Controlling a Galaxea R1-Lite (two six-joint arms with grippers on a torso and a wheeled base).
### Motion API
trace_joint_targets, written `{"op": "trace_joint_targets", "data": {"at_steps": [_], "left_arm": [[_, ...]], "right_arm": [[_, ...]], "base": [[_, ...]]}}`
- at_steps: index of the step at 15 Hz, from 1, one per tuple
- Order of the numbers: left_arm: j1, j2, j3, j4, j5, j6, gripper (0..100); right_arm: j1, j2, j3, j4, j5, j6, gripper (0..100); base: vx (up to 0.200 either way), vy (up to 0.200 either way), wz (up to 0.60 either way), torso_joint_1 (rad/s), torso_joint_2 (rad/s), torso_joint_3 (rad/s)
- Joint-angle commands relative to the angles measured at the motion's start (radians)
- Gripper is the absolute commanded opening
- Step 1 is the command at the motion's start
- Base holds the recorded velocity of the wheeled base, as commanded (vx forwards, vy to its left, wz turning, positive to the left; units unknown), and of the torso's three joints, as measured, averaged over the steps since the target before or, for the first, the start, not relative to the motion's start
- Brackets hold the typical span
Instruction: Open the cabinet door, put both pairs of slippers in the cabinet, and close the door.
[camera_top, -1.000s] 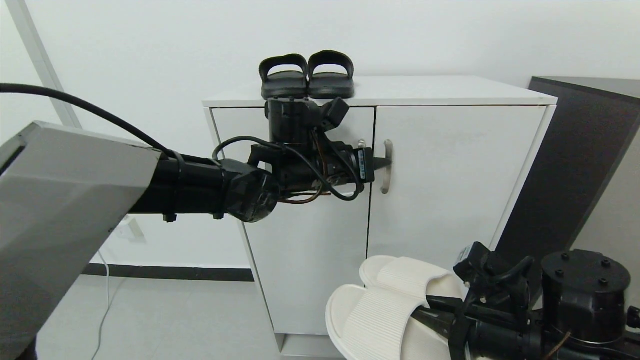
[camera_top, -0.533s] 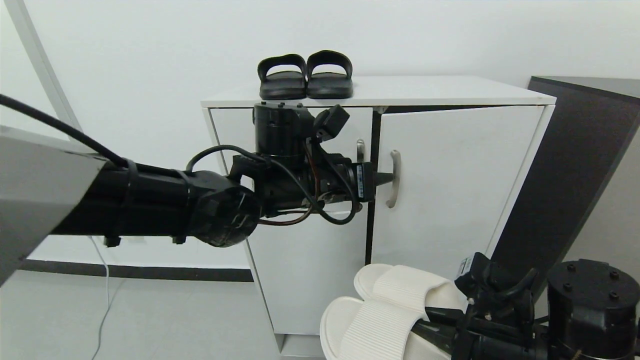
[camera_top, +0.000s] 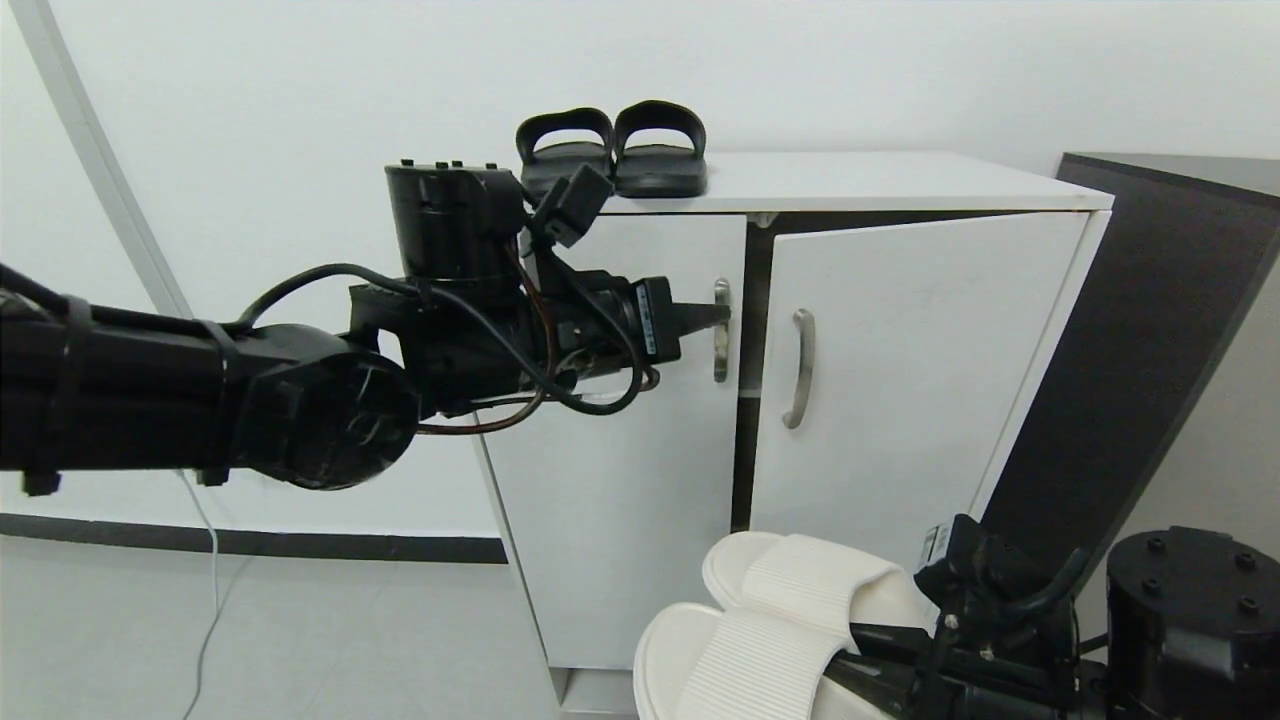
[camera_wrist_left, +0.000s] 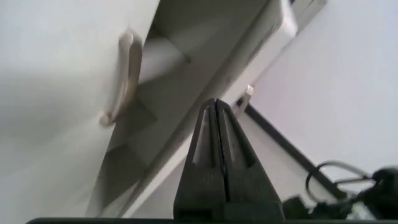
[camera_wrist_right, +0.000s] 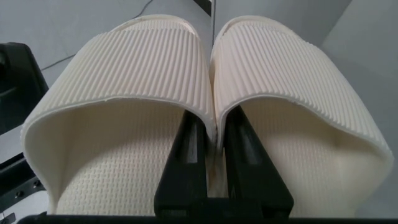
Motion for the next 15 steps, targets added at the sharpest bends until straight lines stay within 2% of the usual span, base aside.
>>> {"op": "trace_joint_targets", "data": {"at_steps": [1, 5, 7, 9, 12, 13, 15], "left_arm": [[0.008, 0.067, -0.097, 0.005, 0.000, -0.037, 0], [0.001, 0.197, -0.245, 0.005, -0.001, -0.040, 0], [-0.010, 0.212, -0.262, 0.005, 0.000, -0.057, 0], [-0.035, 0.203, -0.235, 0.002, 0.003, -0.060, 0], [-0.121, 0.137, -0.158, -0.004, 0.009, -0.055, 0], [-0.162, 0.085, -0.104, -0.006, 0.009, -0.053, 0], [-0.193, 0.050, -0.064, -0.024, 0.009, -0.053, 0]], "right_arm": [[0.016, -0.014, 0.005, 0.005, 0.000, -0.001, 0], [0.054, -0.012, 0.023, 0.007, -0.003, -0.001, 0], [0.054, -0.011, 0.023, 0.007, -0.003, -0.001, 0], [0.065, -0.005, 0.025, 0.007, -0.003, -0.001, 0], [0.069, -0.005, 0.025, 0.007, -0.005, -0.001, 0], [0.069, -0.005, 0.025, 0.007, -0.005, -0.001, 0], [0.069, -0.003, 0.025, 0.007, -0.006, -0.001, 0]], "base": [[0.000, 0.000, 0.00, 0.000, 0.00, 0.000], [0.000, 0.000, 0.00, 0.000, 0.00, 0.000], [0.000, 0.000, 0.00, 0.000, 0.00, 0.000], [-0.200, 0.000, 0.00, 0.002, 0.00, 0.005], [-0.200, 0.000, 0.00, 0.004, 0.00, 0.004], [-0.200, 0.000, 0.00, 0.002, 0.00, 0.007], [-0.200, 0.000, 0.00, 0.000, 0.00, 0.002]]}}
